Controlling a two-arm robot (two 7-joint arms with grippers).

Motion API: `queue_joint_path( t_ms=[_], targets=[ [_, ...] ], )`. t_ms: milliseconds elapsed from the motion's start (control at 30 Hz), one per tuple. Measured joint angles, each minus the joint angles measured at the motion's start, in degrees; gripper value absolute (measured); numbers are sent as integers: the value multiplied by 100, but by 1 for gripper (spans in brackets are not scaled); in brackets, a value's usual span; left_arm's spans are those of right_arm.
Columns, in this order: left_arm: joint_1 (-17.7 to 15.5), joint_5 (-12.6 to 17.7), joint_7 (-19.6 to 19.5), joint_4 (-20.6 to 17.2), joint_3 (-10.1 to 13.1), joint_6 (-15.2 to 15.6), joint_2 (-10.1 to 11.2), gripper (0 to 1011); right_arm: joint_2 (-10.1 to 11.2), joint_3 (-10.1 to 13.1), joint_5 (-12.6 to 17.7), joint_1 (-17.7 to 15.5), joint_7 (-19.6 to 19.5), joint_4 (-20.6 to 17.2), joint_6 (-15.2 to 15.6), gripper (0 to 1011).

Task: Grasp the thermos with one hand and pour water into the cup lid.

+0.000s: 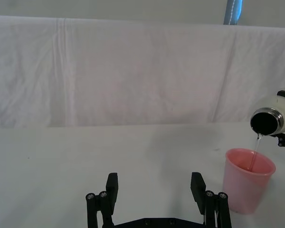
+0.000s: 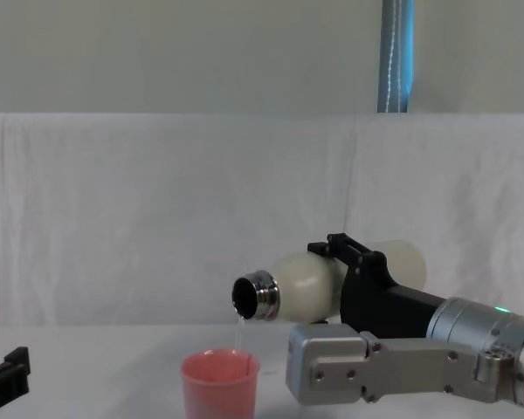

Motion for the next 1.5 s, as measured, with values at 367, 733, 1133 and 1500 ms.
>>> queue_joint_path(
  t_ms=[367, 733, 1133, 1500],
  targets=[
    [0, 0, 0, 0, 0, 0, 0, 1001, 4, -17, -27, 6, -30, 13, -11, 951],
    [0, 0, 0, 0, 0, 0, -1, 1001, 5, -18, -27, 13, -32, 14, -18, 951],
    [0, 0, 0, 0, 0, 0, 0, 1001, 9, -2, 9, 0, -8, -10, -17, 951],
    [0, 0, 0, 0, 0, 0, -1, 1001, 2, 64, 141, -47, 105, -65, -37, 951]
  ],
)
